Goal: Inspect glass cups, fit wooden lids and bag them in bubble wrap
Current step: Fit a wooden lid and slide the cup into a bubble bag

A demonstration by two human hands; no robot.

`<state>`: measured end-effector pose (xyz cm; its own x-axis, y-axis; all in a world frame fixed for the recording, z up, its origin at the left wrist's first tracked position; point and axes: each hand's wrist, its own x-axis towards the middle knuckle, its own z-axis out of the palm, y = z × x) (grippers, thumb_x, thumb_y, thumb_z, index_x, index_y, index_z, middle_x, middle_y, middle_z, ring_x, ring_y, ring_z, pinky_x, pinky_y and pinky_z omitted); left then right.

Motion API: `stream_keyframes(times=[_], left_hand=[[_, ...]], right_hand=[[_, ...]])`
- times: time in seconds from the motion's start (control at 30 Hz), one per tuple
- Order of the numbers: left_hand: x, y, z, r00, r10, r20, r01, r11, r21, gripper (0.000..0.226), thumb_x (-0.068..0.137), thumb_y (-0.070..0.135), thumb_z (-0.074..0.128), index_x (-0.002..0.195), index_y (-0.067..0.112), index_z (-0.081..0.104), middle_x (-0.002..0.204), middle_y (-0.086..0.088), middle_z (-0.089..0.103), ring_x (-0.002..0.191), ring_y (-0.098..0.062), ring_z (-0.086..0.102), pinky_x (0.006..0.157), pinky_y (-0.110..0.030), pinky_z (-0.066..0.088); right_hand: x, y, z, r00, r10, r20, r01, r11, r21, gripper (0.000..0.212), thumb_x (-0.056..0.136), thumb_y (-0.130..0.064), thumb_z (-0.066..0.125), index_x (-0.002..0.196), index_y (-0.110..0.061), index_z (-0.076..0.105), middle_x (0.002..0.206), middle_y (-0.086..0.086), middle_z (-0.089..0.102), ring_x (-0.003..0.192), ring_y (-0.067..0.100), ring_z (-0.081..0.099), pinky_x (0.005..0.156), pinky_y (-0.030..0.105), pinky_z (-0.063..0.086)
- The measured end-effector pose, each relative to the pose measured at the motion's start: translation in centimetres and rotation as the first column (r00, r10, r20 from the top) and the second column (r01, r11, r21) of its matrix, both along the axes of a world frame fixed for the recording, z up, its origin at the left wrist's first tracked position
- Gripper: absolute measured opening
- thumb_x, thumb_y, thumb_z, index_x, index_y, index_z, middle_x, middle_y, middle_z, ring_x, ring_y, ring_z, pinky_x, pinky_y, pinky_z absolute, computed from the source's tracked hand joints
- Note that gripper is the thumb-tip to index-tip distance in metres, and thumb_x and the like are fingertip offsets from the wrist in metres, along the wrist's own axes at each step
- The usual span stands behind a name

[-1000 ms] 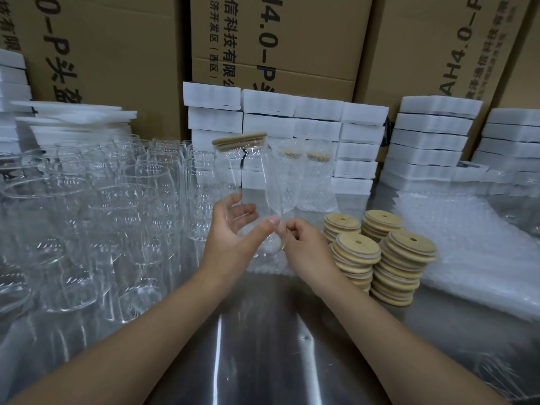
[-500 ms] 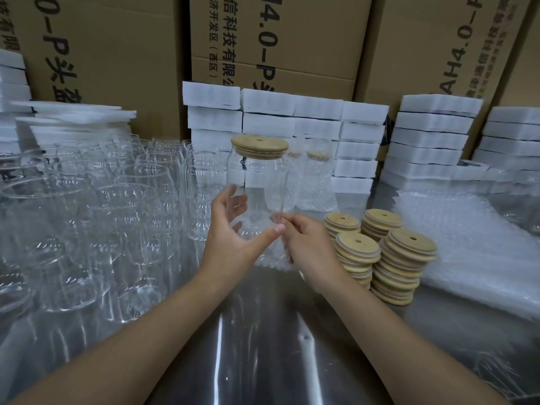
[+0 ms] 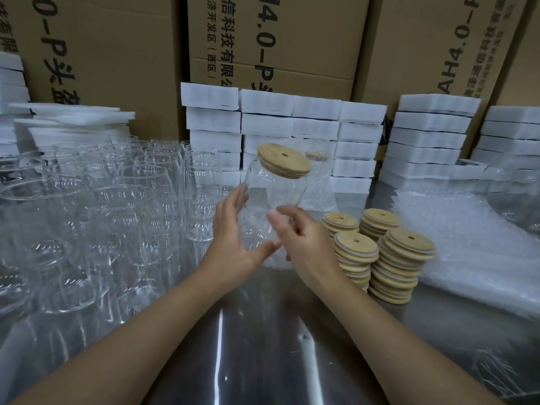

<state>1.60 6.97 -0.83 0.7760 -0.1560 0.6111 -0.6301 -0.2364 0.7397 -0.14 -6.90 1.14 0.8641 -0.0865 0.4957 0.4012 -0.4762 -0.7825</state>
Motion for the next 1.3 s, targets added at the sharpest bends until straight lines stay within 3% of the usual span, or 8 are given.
stream_keyframes(times=[0.17, 0.3, 0.43, 0.5, 0.6, 0.8, 1.1, 1.3], left_hand=[[-0.4, 0.1, 0.3, 0.991, 0.040, 0.130, -0.057, 0.989, 0.133, 0.095, 0.076, 0.018, 0.082, 0.144, 0.034, 0.018, 0.142, 0.001, 0.028, 0.140, -0.010, 0.025, 0.111, -0.015, 0.018], [-0.8, 0.1, 0.9, 0.956, 0.189, 0.223, -0.224, 0.964, 0.145, 0.096, 0.067, 0.037, 0.080, 0.148, 0.029, 0.030, 0.132, 0.012, 0.026, 0.121, 0.002, 0.021, 0.100, 0.002, 0.013], [-1.2, 0.1, 1.2, 0.990, 0.119, 0.073, -0.116, 0.992, -0.045, 0.078, 0.066, 0.054, 0.053, 0.140, 0.036, 0.032, 0.125, 0.019, 0.031, 0.127, -0.008, 0.030, 0.109, -0.022, 0.026], [-0.8, -0.2, 1.1, 0.992, 0.111, -0.056, -0.120, 0.971, -0.205, 0.062, 0.071, 0.045, 0.053, 0.131, 0.039, 0.037, 0.120, 0.025, 0.032, 0.120, -0.005, 0.037, 0.106, -0.028, 0.033], [0.1, -0.7, 0.9, 0.971, 0.144, -0.192, -0.206, 0.910, -0.360, 0.041, 0.084, 0.039, 0.058, 0.121, 0.038, 0.043, 0.119, 0.017, 0.039, 0.105, 0.009, 0.043, 0.089, -0.015, 0.035], [0.7, -0.6, 0.7, 0.956, 0.094, -0.278, -0.216, 0.866, -0.451, 0.027, 0.095, 0.009, 0.050, 0.102, 0.035, 0.052, 0.073, 0.003, 0.057, 0.052, 0.000, 0.057, 0.056, -0.025, 0.050], [-0.3, -0.3, 1.3, 0.989, 0.144, 0.021, -0.125, 0.917, -0.379, 0.041, 0.095, 0.000, 0.044, 0.102, 0.039, 0.056, 0.078, 0.007, 0.047, 0.063, -0.003, 0.046, 0.059, -0.012, 0.042], [-1.0, -0.2, 1.7, 0.997, -0.027, 0.073, 0.058, 0.889, -0.455, 0.040, 0.081, 0.019, 0.055, 0.117, 0.036, 0.049, 0.100, 0.006, 0.051, 0.104, -0.010, 0.052, 0.093, -0.023, 0.045]], right_hand=[[0.2, 0.1, -0.1, 0.991, -0.133, -0.027, 0.129, 0.983, -0.133, 0.080, 0.044, -0.089, 0.049, 0.091, -0.024, 0.055, 0.085, -0.026, 0.055, 0.084, -0.005, 0.057, 0.061, 0.013, 0.036], [0.1, 0.2, 0.1, 0.987, -0.159, 0.027, 0.160, 0.985, -0.065, 0.072, 0.044, -0.086, 0.052, 0.084, -0.027, 0.053, 0.077, -0.026, 0.058, 0.074, -0.012, 0.056, 0.058, 0.006, 0.038], [-0.8, 0.5, 0.7, 0.981, -0.138, 0.138, 0.139, 0.990, 0.006, 0.037, 0.054, -0.073, 0.062, 0.069, -0.041, 0.053, 0.068, -0.041, 0.055, 0.067, -0.017, 0.054, 0.059, 0.001, 0.037], [-0.9, 0.3, 0.8, 0.977, -0.153, 0.149, 0.149, 0.988, 0.040, 0.030, 0.061, -0.066, 0.071, 0.071, -0.043, 0.054, 0.060, -0.019, 0.059, 0.066, -0.007, 0.056, 0.058, 0.007, 0.040], [-0.7, -0.1, 0.9, 0.980, -0.168, 0.110, 0.165, 0.986, 0.035, 0.049, 0.066, -0.063, 0.069, 0.100, -0.030, 0.057, 0.073, -0.002, 0.058, 0.070, 0.006, 0.056, 0.061, 0.010, 0.039], [-0.6, -0.2, 0.8, 0.976, -0.193, 0.099, 0.191, 0.981, 0.033, 0.044, 0.066, -0.058, 0.074, 0.093, -0.033, 0.050, 0.071, -0.013, 0.051, 0.072, -0.016, 0.050, 0.062, 0.003, 0.037], [-0.3, 0.0, 0.6, 0.974, -0.214, 0.079, 0.217, 0.976, -0.023, 0.069, 0.056, -0.068, 0.071, 0.105, -0.022, 0.054, 0.108, -0.009, 0.040, 0.090, -0.015, 0.043, 0.069, -0.003, 0.033], [-0.1, 0.2, 0.5, 0.988, -0.156, 0.016, 0.154, 0.983, 0.098, 0.069, 0.056, -0.069, 0.070, 0.108, -0.028, 0.049, 0.098, -0.008, 0.059, 0.091, 0.005, 0.058, 0.071, 0.016, 0.041]])
